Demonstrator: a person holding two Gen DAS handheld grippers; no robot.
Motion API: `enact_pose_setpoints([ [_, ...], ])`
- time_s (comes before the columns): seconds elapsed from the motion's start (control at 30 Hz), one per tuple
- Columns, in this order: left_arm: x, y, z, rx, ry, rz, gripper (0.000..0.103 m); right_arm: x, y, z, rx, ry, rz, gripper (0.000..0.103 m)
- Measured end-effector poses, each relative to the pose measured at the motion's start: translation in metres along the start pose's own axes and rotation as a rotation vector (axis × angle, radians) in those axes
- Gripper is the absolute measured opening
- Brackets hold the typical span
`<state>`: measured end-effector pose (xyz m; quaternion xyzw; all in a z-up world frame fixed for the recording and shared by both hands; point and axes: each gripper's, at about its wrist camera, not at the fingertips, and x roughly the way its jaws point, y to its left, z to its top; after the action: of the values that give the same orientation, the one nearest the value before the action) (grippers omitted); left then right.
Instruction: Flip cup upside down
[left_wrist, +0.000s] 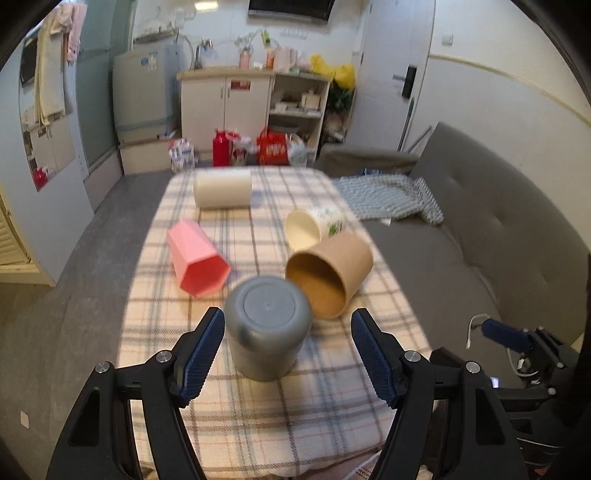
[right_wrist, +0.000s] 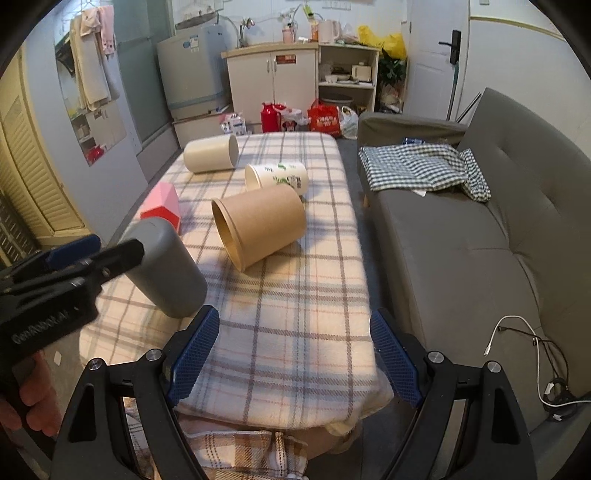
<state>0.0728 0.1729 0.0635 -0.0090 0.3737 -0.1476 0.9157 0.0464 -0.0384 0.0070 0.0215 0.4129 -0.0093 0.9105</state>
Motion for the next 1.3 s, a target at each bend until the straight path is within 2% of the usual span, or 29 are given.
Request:
enact_pose_setpoints([
  [0.13, -0.03, 0.007, -0.006, -0.005, -0.104, 0.009, 0.082, -0.014, 0.003, -0.007, 0.019, -0.05, 0.015, 0.084],
  [0.27, -0.051, 0.019, -0.027, -0.012, -0.192, 0.017, 0.089, -0.023, 0.012, -0.022, 0.031, -0.107, 0.046, 0.084],
  [0.3, -0.054, 0.022, -0.033, -0.011, -0.215, 0.017, 0.092, -0.023, 0.014, -0.024, 0.033, -0.117, 0.048, 0.086],
  [0.33, -0.057, 0.025, -0.041, -0.01, -0.229, 0.026, 0.096, -0.024, 0.017, -0.029, 0.038, -0.133, 0.052, 0.093],
  [0.37, -0.059, 0.027, -0.045, -0.01, -0.233, 0.031, 0.097, -0.024, 0.018, -0.031, 0.043, -0.146, 0.061, 0.099],
  [0.43, -0.06, 0.031, -0.055, -0.015, -0.234, 0.034, 0.098, -0.025, 0.021, -0.035, 0.051, -0.163, 0.077, 0.103],
  [0.57, -0.062, 0.036, -0.071, -0.01, -0.243, 0.072, 0.098, -0.027, 0.03, -0.041, 0.02, -0.194, 0.076, 0.103],
  [0.73, -0.064, 0.033, -0.085, 0.043, -0.263, 0.127, 0.098, -0.03, 0.033, -0.051, -0.002, -0.241, 0.061, 0.103],
  [0.97, -0.071, 0.049, -0.091, -0.035, -0.286, 0.141, 0.098, -0.034, 0.03, -0.053, 0.006, -0.263, 0.069, 0.103],
  [1.3, -0.068, 0.046, -0.092, -0.023, -0.27, 0.143, 0.098, -0.036, 0.032, -0.053, -0.007, -0.256, 0.068, 0.103],
])
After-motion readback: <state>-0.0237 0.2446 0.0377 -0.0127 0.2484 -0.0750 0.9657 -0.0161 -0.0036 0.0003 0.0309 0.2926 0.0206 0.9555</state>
